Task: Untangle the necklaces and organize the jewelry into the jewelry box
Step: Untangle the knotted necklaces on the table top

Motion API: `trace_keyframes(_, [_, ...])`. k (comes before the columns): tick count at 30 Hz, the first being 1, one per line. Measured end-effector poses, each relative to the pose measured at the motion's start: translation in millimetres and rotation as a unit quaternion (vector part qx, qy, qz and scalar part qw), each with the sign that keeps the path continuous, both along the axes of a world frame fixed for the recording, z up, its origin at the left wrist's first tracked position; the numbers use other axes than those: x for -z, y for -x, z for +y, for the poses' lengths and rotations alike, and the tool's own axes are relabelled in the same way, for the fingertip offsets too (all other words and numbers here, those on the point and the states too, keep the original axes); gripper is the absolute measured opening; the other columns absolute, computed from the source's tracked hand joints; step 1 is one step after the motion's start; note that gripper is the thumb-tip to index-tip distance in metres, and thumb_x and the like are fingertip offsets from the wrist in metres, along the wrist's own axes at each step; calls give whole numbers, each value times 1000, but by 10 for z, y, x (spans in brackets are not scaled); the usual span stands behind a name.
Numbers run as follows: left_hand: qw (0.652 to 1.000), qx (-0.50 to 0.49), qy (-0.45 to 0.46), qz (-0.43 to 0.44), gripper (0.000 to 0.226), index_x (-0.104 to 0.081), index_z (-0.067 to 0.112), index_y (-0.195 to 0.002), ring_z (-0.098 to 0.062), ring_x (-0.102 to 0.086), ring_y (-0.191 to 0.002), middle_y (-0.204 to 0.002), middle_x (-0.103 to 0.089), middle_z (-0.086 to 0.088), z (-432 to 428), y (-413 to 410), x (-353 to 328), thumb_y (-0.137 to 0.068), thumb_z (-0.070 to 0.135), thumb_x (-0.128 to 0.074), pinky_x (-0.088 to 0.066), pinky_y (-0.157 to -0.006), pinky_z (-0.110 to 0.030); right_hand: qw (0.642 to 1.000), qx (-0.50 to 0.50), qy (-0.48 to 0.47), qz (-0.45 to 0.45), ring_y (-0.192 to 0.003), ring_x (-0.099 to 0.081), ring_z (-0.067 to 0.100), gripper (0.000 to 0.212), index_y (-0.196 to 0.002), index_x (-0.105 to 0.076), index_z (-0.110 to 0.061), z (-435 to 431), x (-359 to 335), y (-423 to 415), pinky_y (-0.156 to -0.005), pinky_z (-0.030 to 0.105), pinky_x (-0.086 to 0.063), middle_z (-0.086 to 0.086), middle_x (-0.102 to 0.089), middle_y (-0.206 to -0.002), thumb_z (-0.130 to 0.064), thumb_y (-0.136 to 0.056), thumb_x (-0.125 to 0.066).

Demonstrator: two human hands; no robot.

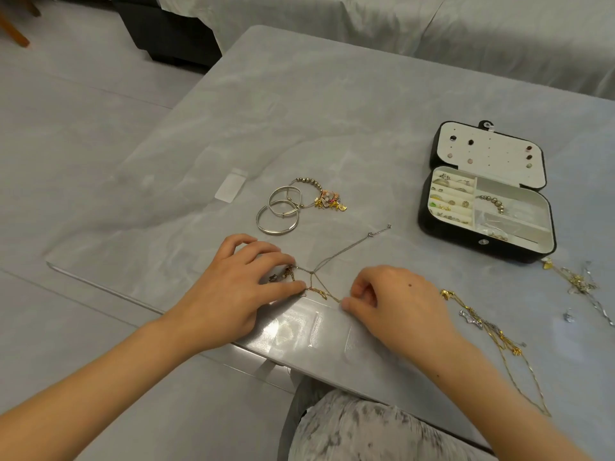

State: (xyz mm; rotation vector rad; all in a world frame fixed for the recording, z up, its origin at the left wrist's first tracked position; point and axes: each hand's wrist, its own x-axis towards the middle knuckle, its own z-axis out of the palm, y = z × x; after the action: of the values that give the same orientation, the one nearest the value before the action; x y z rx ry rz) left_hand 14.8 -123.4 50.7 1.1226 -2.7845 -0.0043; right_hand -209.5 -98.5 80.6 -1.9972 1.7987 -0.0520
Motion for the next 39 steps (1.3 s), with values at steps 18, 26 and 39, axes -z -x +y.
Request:
trace_keyframes(18, [1000, 23, 3, 4, 44, -69, 31, -108, -24, -58, -99, -110, -66, 2, -44, 54, 78, -84, 16, -36, -30, -88, -38, 997, -7, 72, 35, -93, -58, 20, 18, -103, -54, -14, -310, 229, -296, -72, 27, -41, 1, -60, -104, -20, -97, -38])
trace_keyframes(26, [999, 26, -6, 19, 50, -71, 31, -104, -23, -59, -96, -107, -68, 1, -59, 62, 69, -92, 16, -26, -31, -87, -37, 997, 9, 70, 6, -90, -57, 18, 22, -102, -57, -16, -387, 225, -233, -77, 30, -44, 0, -61, -102, -27, -97, -38])
trace_keyframes(39, [998, 22, 7, 52, 61, -74, 30, -94, -20, -54, -92, -96, -69, 0, -62, 93, 35, -96, 17, -14, -31, -84, -34, 996, -21, 70, 47, -82, -46, 15, 13, -96, -52, -17, -164, 247, -179, -65, 24, -30, -2, -57, -100, -11, -93, -41])
